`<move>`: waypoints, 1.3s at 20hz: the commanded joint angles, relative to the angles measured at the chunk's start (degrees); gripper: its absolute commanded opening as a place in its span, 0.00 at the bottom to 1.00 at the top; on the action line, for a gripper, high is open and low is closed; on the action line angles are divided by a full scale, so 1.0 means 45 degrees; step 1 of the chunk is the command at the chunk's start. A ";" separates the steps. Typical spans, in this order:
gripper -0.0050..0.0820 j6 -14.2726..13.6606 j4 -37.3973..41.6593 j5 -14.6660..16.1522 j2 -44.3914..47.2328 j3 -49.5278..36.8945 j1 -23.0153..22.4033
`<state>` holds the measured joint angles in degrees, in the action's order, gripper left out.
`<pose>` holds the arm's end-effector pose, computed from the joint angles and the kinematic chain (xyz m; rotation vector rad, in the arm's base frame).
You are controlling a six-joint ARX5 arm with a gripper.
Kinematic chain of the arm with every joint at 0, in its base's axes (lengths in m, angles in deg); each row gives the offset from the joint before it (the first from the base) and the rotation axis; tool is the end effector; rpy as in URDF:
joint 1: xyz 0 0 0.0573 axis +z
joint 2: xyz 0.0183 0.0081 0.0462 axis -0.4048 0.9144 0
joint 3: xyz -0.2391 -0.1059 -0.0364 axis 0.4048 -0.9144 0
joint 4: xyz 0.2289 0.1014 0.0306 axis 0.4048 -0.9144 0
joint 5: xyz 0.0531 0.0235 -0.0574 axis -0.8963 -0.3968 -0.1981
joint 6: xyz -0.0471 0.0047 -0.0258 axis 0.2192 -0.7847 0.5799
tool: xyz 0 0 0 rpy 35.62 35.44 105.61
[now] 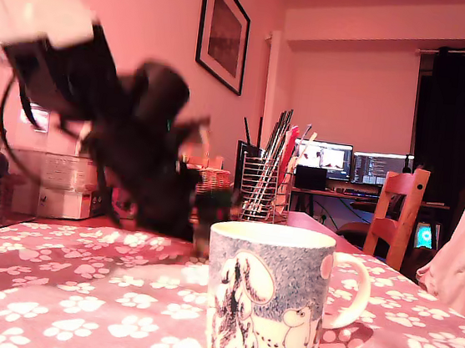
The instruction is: Pick up the coffee capsules on the table and drop them inside the coffee cup
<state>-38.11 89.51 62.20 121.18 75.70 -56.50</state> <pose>0.3355 -0.2198 0.1344 0.0932 0.6151 -0.6830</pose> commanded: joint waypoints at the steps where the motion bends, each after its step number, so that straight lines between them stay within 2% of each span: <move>1: 0.45 -0.0277 -0.0126 0.0015 -0.0364 -0.0015 0.0136; 6: 0.45 -0.0291 -0.0617 0.0078 -0.0884 -0.0015 0.0529; 9: 0.45 -0.0525 -0.1073 0.0379 -0.1462 -0.0015 0.0763; 16: 0.45 -0.1195 -0.3249 0.2404 -0.3385 -0.0019 0.1229; 19: 0.45 -0.1273 -0.4206 0.3628 -0.4323 -0.0024 0.1263; 22: 0.45 -0.1554 -0.4886 0.4376 -0.5085 -0.0053 0.1253; 26: 0.45 -0.1603 -0.4959 0.5139 -0.5838 -0.0607 0.1234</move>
<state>-45.02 67.04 84.51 95.15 75.42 -50.86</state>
